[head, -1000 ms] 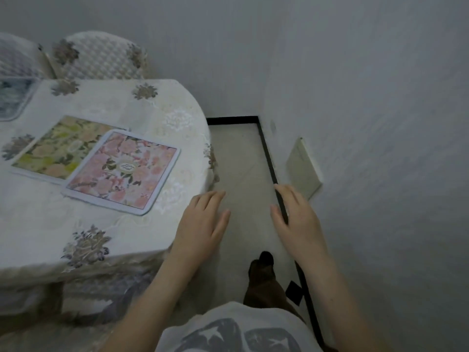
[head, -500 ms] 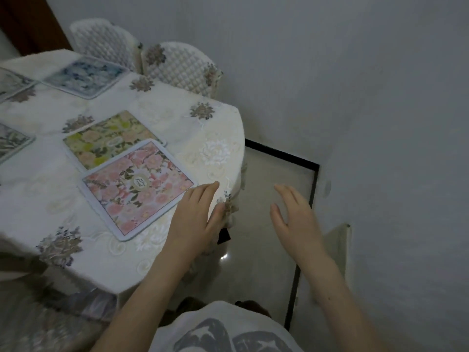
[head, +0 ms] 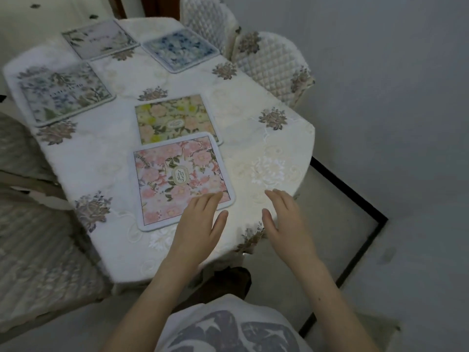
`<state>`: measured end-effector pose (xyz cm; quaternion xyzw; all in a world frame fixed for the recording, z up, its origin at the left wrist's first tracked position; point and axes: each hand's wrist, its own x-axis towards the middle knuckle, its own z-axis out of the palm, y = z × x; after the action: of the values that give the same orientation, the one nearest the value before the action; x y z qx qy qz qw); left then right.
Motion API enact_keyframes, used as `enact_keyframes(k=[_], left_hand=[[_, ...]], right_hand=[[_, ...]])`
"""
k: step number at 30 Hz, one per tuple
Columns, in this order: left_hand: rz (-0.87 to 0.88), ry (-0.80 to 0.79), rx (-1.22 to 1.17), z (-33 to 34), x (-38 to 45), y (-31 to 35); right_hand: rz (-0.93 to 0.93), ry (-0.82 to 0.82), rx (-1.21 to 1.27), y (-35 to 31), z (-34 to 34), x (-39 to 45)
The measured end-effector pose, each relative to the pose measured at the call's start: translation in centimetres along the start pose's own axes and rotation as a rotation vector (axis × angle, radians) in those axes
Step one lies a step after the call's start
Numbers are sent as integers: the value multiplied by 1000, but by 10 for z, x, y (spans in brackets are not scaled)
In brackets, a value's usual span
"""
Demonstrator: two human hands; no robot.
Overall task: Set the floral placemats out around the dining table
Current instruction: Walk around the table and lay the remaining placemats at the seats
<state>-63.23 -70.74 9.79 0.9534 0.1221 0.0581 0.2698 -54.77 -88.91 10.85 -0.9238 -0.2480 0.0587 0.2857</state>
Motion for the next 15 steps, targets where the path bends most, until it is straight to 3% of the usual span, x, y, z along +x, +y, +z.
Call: enact_keyframes(k=[10, 15], left_hand=[[-99, 154, 9, -24, 91, -23], [-232, 186, 10, -18, 103, -35]], right_hand=[[-263, -81, -173, -13, -11, 132], [-412, -164, -206, -13, 4, 171]])
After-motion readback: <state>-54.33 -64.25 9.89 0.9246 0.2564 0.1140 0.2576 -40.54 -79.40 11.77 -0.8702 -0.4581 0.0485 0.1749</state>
